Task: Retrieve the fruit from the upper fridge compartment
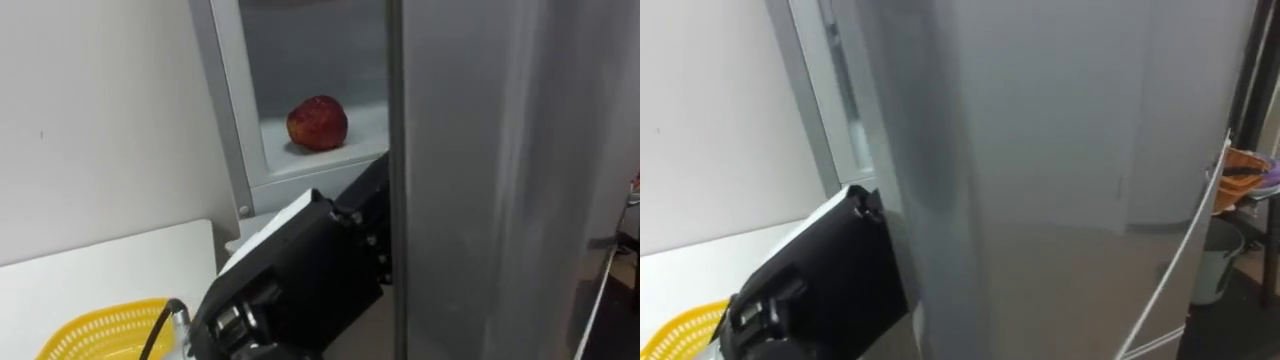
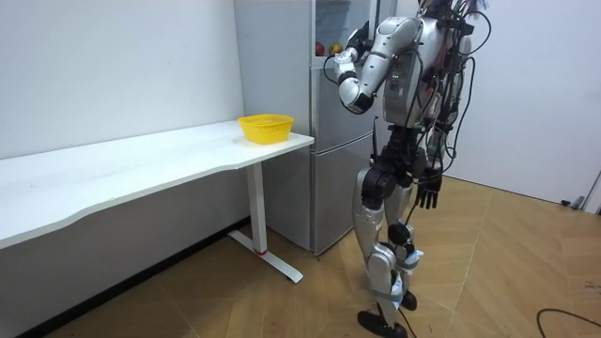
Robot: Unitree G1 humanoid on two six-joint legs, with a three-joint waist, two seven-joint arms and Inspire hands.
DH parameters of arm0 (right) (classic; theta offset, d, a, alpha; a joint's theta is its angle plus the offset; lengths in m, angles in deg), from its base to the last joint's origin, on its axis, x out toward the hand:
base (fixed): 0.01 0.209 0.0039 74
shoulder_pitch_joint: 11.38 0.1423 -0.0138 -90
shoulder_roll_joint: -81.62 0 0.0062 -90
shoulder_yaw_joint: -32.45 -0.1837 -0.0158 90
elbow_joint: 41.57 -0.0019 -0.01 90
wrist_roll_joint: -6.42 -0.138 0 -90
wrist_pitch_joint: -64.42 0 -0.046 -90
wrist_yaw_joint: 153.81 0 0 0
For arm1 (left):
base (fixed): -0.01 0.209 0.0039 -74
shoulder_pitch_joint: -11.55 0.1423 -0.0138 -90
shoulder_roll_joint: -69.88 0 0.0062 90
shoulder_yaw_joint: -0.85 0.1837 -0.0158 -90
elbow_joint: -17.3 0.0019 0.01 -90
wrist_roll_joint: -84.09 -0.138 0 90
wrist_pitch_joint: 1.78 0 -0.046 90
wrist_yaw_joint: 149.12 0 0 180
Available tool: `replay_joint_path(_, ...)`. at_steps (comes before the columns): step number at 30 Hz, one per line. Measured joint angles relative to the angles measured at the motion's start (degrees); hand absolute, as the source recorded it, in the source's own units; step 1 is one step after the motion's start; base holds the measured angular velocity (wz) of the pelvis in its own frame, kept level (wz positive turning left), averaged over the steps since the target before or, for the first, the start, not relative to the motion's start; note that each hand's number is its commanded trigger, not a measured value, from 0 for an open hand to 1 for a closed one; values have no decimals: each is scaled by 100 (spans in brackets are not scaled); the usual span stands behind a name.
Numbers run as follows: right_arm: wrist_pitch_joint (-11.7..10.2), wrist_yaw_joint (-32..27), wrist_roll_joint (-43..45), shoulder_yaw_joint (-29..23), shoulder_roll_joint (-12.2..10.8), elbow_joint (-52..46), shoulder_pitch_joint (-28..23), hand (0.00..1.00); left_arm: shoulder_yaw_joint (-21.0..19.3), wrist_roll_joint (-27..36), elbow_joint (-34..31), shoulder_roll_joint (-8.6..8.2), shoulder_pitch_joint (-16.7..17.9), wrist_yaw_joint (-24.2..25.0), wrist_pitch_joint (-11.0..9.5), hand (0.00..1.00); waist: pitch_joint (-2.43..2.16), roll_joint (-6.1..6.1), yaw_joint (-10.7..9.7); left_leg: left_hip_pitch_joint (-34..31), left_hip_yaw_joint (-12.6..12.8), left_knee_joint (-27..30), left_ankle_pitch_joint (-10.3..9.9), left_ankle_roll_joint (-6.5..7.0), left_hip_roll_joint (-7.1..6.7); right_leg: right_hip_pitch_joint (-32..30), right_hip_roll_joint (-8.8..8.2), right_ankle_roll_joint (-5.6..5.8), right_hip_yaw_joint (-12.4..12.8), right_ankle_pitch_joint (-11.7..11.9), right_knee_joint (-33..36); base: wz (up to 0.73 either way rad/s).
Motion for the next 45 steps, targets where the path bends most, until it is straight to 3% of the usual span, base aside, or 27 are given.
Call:
replay_joint_path(4, -58, -20, -14, -4, 64, 11, 17, 0, 146, 4, 1, 10, -65, 25, 0, 0, 2, -3, -122, 37, 139, -1, 0, 0, 3, -18, 34, -1, 158, 9, 3, -19)
replay_joint_path(10, -80, -108, -13, -1, 63, 20, 19, 0, 287, -4, 2, 14, -117, 104, 0, 0, 10, -12, -259, 18, 152, -4, 0, 0, 40, -31, 83, -31, 261, 54, -1, -14)
replay_joint_path(16, -129, -191, -67, 0, 58, 19, 21, 0, 304, -4, 2, 8, -190, 297, -2, 0, 37, -59, -272, 10, 285, -6, -2, -2, 79, -101, 127, -59, 345, 71, -15, -10)
replay_joint_path(22, -133, -188, -193, 7, 60, 6, 29, 0, 330, -6, 30, 13, -250, 355, -25, 0, 35, -54, -268, 10, 293, -3, -2, -2, 90, -156, 163, -72, 475, 78, 1, -11)
replay_joint_path(36, -116, -252, -397, -1, 66, 3, 31, 0, 440, -35, 176, 24, -272, 86, -48, 0, 35, -55, -392, 26, 301, -9, -2, -3, 91, -168, 186, -79, 579, 105, 42, -4)
replay_joint_path(40, -133, -285, -406, -3, 66, -41, 14, 0, 439, -34, 292, 7, -285, -6, -87, 0, 39, -60, -428, 50, 438, -9, -2, -3, 100, -169, 197, -75, 613, 124, 50, -5)
replay_joint_path(45, -215, -286, -584, -16, 71, -81, -32, 0, 439, -23, 627, 12, -572, -38, -112, 0, 52, -79, -438, 57, 502, -10, -2, -3, 84, -194, 223, -57, 657, 138, -14, -1)
